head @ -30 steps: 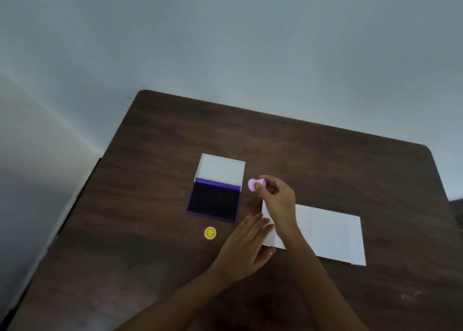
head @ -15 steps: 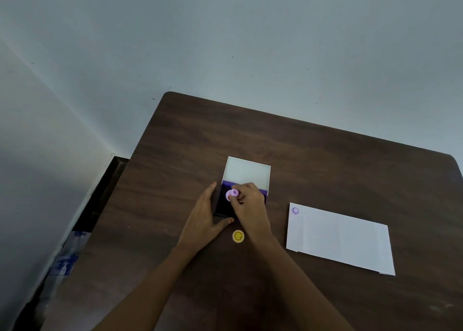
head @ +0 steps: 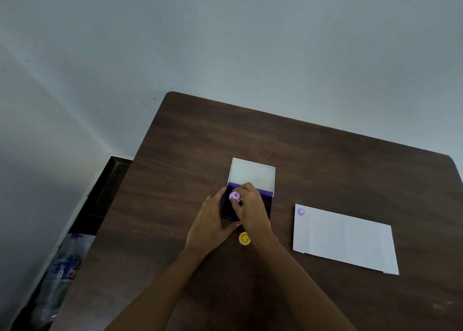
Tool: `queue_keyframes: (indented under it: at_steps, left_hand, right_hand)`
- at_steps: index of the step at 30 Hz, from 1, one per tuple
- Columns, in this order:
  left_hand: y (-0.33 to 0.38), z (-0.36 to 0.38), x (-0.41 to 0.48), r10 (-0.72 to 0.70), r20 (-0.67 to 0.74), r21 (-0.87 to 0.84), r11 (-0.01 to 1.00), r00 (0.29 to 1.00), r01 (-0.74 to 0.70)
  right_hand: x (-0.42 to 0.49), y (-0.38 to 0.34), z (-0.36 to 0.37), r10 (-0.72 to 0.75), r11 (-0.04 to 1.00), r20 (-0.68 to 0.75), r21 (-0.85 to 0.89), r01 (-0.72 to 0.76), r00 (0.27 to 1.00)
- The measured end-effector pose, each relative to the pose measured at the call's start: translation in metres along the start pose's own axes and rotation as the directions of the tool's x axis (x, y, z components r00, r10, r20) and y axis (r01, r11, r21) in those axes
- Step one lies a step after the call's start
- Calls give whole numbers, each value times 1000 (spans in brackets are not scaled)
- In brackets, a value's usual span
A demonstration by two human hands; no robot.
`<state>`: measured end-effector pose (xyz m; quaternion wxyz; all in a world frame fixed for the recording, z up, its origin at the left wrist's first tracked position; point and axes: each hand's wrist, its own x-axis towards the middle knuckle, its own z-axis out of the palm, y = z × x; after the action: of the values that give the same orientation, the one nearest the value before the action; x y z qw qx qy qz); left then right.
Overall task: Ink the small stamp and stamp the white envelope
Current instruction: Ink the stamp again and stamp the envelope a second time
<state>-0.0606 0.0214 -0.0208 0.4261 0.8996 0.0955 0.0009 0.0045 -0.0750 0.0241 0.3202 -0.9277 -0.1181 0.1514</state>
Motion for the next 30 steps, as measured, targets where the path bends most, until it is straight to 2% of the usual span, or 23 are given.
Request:
queue_keyframes:
  at_steps: [7,12,14,16,18,20,23,25,27,30]
  left_hand:
    - [-1,1,-1,-3,1,5,1000,1000,3]
    - [-1,-4,-3,52,-14,-49,997,999,-53]
    - [-1,-8,-5,76,-37,-94,992,996,-80]
    - [-1,-11,-8,79,-95,-105,990,992,-89]
    - [2,-13,-8,67,-161,-68,995,985,-79]
    - [7,-13,-8,79,-204,-2,997,976,-81]
    - [24,-5,-8,163,-238,81,986,957,-148]
    - [38,4,-10,267,-212,142,960,940,-241]
    - [53,16,-11,376,-122,183,918,918,-352]
    - [75,37,-12,538,92,161,822,838,-546]
  right_hand:
    - [1,0,2,7,1000,-22,18,-7,1000]
    - [4,-3,-1,66,996,-7,67,-66,998]
    - [5,-1,-6,117,984,-18,138,-114,993]
    - [4,5,-17,212,934,-46,304,-188,976]
    - [0,15,-30,333,812,-20,515,-276,943]
    - [-5,27,-45,429,581,92,734,-352,899]
    - [-16,45,-69,416,182,260,915,-360,872]
    - [-24,59,-84,383,-23,311,944,-328,870]
    - [-31,72,-97,368,-159,323,946,-284,872]
    - [-40,88,-112,365,-215,289,951,-222,885]
